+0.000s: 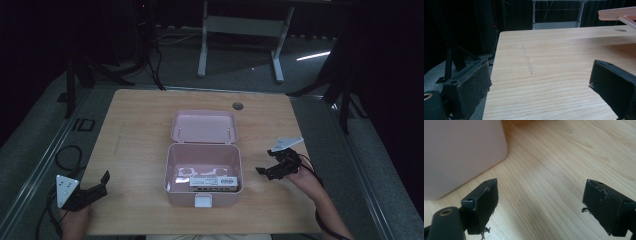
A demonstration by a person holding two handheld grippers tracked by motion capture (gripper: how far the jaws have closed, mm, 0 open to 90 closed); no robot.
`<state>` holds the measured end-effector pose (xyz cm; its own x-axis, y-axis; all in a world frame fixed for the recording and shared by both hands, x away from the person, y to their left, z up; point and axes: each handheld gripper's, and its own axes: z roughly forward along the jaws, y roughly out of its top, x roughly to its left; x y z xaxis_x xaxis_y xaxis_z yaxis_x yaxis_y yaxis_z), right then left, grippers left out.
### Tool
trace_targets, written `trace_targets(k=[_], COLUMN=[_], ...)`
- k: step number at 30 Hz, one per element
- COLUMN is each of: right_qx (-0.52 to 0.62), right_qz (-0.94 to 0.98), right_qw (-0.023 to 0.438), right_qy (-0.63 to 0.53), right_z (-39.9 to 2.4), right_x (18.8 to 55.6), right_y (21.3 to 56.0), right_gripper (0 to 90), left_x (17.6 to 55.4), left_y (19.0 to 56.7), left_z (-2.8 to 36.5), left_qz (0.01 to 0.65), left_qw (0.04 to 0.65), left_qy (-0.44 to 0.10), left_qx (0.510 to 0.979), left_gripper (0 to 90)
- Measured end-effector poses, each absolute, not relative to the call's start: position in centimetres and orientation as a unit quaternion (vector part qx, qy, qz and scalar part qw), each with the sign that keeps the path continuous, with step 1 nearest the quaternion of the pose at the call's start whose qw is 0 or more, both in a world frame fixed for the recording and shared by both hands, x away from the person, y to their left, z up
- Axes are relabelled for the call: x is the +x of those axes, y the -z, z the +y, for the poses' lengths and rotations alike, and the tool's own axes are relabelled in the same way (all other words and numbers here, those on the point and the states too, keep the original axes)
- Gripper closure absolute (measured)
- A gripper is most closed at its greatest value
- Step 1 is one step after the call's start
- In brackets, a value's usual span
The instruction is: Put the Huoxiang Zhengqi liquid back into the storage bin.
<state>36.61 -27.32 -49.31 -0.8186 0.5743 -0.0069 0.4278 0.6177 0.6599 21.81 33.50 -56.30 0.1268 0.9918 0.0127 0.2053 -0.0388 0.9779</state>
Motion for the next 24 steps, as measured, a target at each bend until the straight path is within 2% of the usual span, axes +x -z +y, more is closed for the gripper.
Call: trace_targets(k=[2,13,24], right_qx=[0.296,0.353,0.412], right_qz=[0.881,0.851,0.803], right_qw=[0.128,0.155,0.205], right_qy=[-0.347,-0.357,-0.378], right_z=[-27.9,-30.4,-33.1], right_x=[36.5,35.9,34.9], right_y=[49.9,53.1,54.1], right_gripper=[12.9,12.6,12.6], left_x=[21.8,21.8,21.8], left_y=[56.3,56.3,56.3], left_z=[33.5,33.5,33.5], left_qz=[0.511,0.511,0.511], left_qw=[0.469,0.469,0.468], left_qy=[-0.420,-0.419,-0.419], left_qx=[0.586,0.586,0.586], left_gripper=[3.7,3.7,3.7])
